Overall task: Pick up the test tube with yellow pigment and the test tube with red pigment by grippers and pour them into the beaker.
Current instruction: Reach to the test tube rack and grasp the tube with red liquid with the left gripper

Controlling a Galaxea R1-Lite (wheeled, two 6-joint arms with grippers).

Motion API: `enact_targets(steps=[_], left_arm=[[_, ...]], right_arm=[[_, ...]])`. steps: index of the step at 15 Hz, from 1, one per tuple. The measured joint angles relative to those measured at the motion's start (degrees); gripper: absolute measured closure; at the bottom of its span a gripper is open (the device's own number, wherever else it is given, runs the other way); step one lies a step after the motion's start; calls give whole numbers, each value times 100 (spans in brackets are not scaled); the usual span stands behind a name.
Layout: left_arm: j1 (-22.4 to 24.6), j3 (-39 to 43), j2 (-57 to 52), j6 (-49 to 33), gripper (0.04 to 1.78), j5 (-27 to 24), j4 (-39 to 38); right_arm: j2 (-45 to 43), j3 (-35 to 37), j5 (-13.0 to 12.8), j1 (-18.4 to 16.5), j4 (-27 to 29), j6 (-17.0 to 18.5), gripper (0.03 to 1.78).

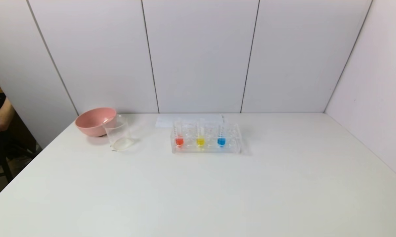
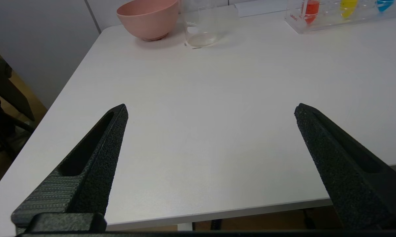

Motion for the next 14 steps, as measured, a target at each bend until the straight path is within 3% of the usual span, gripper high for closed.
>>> enact_targets(steps=[4, 8, 14], left_arm=[[0, -126, 0, -112, 5, -50, 9], [0, -463, 20, -256, 5, -433, 256], [0, -864, 441, -352, 5, -439, 226]], right_arm=[[0, 0, 0, 0, 0, 0, 11], [0, 0, 0, -2, 0, 0, 11], [0, 0, 2, 0, 0, -2, 11]])
